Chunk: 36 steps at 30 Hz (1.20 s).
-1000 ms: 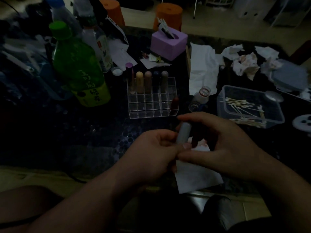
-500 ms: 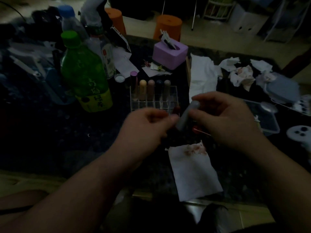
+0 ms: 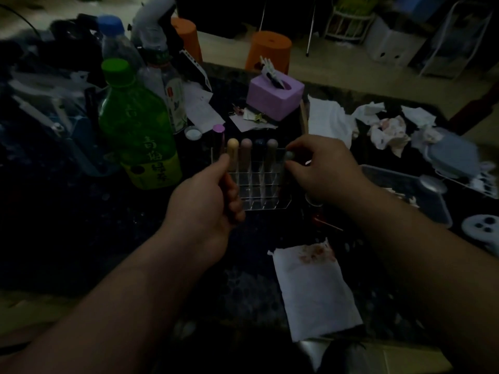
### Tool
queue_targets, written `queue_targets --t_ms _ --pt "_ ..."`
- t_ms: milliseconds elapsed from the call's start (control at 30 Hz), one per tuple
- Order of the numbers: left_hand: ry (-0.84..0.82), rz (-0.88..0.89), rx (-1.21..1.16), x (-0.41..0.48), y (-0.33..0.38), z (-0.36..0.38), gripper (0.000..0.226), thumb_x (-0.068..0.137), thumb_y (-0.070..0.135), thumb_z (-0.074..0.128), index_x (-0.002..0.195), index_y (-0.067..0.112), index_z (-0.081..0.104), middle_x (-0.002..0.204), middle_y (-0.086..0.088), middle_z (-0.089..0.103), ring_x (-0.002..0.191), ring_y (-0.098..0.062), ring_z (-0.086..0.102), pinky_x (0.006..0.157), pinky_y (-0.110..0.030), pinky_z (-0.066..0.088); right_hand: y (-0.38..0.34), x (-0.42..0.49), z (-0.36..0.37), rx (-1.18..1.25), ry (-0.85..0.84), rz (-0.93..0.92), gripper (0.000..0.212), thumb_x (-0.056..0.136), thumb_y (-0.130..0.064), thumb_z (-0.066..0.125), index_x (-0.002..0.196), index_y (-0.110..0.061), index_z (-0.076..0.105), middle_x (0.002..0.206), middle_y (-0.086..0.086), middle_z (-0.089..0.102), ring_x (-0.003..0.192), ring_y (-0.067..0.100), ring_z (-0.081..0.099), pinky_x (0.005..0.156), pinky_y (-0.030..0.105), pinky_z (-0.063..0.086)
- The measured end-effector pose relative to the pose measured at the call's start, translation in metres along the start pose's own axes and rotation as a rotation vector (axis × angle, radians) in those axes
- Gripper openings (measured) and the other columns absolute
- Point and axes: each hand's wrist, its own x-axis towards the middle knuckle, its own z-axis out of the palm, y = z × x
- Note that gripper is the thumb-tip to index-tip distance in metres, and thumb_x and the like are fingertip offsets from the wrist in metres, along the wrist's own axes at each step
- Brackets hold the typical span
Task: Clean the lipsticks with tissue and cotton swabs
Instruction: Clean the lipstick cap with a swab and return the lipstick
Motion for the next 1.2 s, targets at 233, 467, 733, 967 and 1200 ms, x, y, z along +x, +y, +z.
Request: queue_targets --t_ms 233,467,733,967,1200 --pt "-0.02 0.027 0.017 0.001 0.005 -0.005 0.04 0.099 0.036 0.055 0.065 0.019 0.042 0.06 0.002 0.034 0.048 -0.012 0.032 0.048 -0.027 0.029 0.005 -0.002 0.001 -0.048 -0.033 -0.033 0.024 0.086 -0.02 0.07 0.11 -0.02 0.072 0.102 -0.001 0.072 0.088 0.009 0.063 0.079 0.021 0.047" --pt "-0.006 0.048 0.023 -0.002 0.004 -0.007 0.042 0.099 0.035 0.055 0.063 0.019 0.042 0.057 0.002 0.035 0.047 -0.012 0.032 0.051 -0.03 0.027 0.004 -0.004 0.002 -0.075 -0.051 -0.011 0.025 0.09 -0.022 0.066 0.115 -0.019 0.071 0.106 0.001 0.072 0.094 0.012 0.064 0.08 0.021 0.045" --pt "0.005 0.059 0.01 -0.001 0.004 -0.007 0.043 0.099 0.034 0.056 0.061 0.02 0.041 0.058 0.002 0.034 0.048 -0.013 0.03 0.052 -0.031 0.027 0.0 0.0 0.002 -0.108 -0.061 -0.018 0.018 0.09 -0.024 0.066 0.107 -0.019 0.071 0.103 0.001 0.07 0.086 0.009 0.057 0.076 0.022 0.042" --pt "0.011 0.085 -0.008 0.0 0.006 -0.011 0.041 0.098 0.034 0.056 0.062 0.02 0.043 0.058 0.003 0.034 0.048 -0.012 0.031 0.05 -0.029 0.027 -0.004 -0.005 -0.004 -0.075 0.016 -0.051 0.017 0.091 -0.025 0.065 0.107 -0.021 0.071 0.096 -0.002 0.071 0.081 0.01 0.062 0.072 0.021 0.045" --pt "0.021 0.083 -0.017 0.001 0.004 -0.011 0.042 0.099 0.033 0.056 0.062 0.019 0.042 0.058 0.002 0.034 0.047 -0.013 0.03 0.045 -0.027 0.029 -0.014 -0.015 -0.003 -0.027 -0.032 -0.133 0.015 0.089 -0.025 0.068 0.103 -0.023 0.072 0.093 -0.007 0.069 0.081 0.005 0.062 0.073 0.019 0.05"
